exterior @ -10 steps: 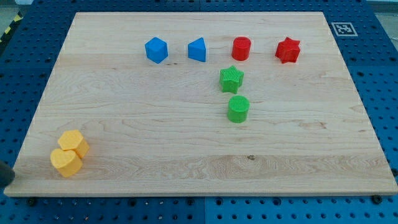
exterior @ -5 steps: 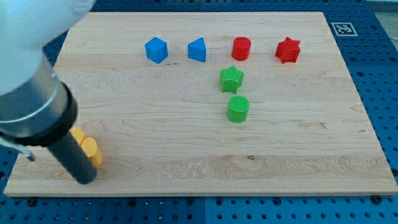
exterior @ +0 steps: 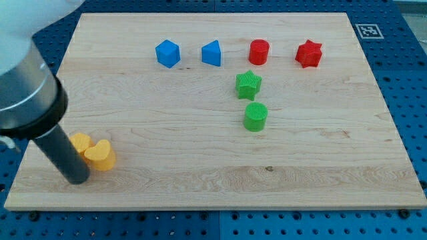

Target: Move the yellow heart closer to the green circle

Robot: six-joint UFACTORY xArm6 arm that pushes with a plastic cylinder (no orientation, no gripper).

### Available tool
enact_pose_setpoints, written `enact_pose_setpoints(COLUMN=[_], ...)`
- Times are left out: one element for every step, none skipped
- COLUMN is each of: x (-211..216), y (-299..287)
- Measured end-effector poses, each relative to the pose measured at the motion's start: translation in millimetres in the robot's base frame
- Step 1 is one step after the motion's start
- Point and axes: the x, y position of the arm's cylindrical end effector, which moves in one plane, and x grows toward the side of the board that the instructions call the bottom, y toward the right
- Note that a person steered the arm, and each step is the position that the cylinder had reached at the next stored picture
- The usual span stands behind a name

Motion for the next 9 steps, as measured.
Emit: enact_pose_setpoints(x=[-0.1,-13.2,-43.4,-46.6,-33.0,-16.7,-14.7,-8.0,-2.7], y=[-29.2,-58.3,-64.5,-54.0,-25.7,8.3,35.7,61.0,85.4])
